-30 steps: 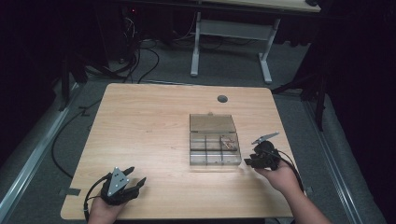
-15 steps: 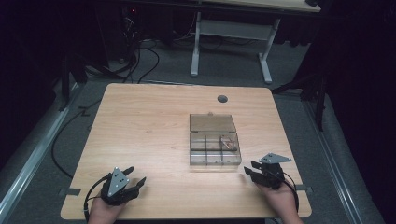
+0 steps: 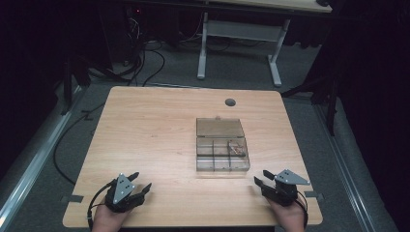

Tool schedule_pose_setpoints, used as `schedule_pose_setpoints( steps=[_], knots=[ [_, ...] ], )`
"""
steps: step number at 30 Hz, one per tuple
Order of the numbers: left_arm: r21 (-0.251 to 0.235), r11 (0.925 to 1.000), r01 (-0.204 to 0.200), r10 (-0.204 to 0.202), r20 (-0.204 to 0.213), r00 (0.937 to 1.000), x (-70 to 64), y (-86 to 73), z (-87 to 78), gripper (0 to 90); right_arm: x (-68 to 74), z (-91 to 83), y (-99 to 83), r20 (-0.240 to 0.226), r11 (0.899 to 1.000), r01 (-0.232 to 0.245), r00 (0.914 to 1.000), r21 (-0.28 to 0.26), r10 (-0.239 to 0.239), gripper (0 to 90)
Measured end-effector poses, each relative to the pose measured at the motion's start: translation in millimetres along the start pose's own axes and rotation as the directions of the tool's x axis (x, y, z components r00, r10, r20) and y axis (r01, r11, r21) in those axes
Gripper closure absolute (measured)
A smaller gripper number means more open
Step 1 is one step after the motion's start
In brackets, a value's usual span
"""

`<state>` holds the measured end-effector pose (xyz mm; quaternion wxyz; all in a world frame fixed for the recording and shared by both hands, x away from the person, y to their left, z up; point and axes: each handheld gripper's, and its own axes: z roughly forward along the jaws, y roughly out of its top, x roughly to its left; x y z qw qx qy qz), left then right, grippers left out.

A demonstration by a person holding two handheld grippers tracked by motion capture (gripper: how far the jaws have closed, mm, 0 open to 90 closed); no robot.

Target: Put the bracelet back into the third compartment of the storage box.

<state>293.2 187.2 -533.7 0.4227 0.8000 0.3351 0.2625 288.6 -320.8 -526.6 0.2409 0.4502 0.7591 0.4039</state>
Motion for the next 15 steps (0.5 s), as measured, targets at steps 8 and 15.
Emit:
schedule_pose_setpoints(
  steps=[8,15],
  knots=[
    [0.005,1.0000,0.002,-0.002,-0.006,1.0000,-0.3,0.3,0.7,40.0,-0.4,0.0,-0.1,-0.003,1.000,-0.002,1.0000,-0.002,0.002,49.5],
    [-0.002,1.0000,-0.001,0.001,0.000,1.0000,-0.1,0.0,0.0,40.0,0.4,0.8,0.3,0.010,1.000,0.004,0.9999,0.004,-0.004,49.5]
  ],
)
